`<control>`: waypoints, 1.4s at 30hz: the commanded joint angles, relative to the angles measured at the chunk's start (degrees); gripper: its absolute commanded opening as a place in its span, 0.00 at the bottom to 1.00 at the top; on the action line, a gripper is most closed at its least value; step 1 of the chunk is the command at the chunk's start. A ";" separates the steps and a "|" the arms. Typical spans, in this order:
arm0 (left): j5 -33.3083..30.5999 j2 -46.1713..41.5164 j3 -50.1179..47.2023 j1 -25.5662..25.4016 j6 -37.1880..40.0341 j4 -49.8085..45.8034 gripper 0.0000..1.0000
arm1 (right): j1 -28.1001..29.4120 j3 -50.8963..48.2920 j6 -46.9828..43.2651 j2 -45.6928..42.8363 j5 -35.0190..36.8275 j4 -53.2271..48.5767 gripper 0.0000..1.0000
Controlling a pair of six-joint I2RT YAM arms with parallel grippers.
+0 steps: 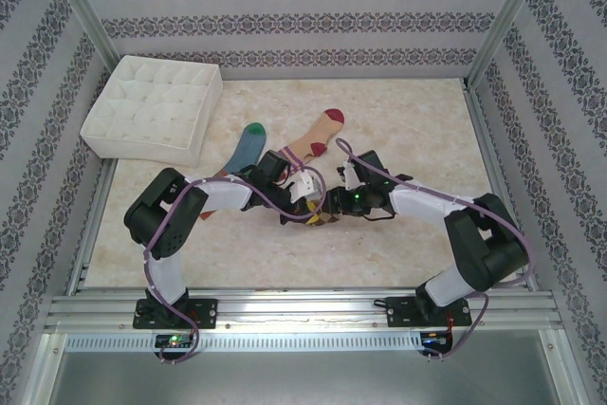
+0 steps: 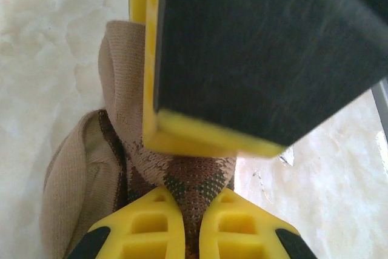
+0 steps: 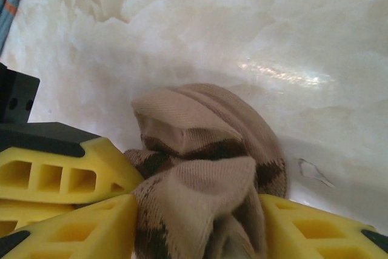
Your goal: Roll the socks
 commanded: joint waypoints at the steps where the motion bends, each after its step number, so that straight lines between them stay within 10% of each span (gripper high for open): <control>1: 0.99 1.70 -0.75 0.55 -3.02 -1.55 0.10 | 0.97 2.17 0.26 2.60 -0.77 0.49 0.49; 12: -8.39 -7.40 -8.22 -0.51 1.62 8.37 0.31 | 3.18 4.25 1.26 6.77 1.90 -3.37 0.17; 28: -28.45 -21.82 -19.78 -8.41 19.67 16.06 0.47 | 4.90 7.44 1.18 9.38 3.10 -6.98 0.14; 42: -45.41 -10.12 -17.41 -16.49 25.18 22.67 0.52 | 4.73 8.57 1.75 10.78 0.84 -8.76 0.18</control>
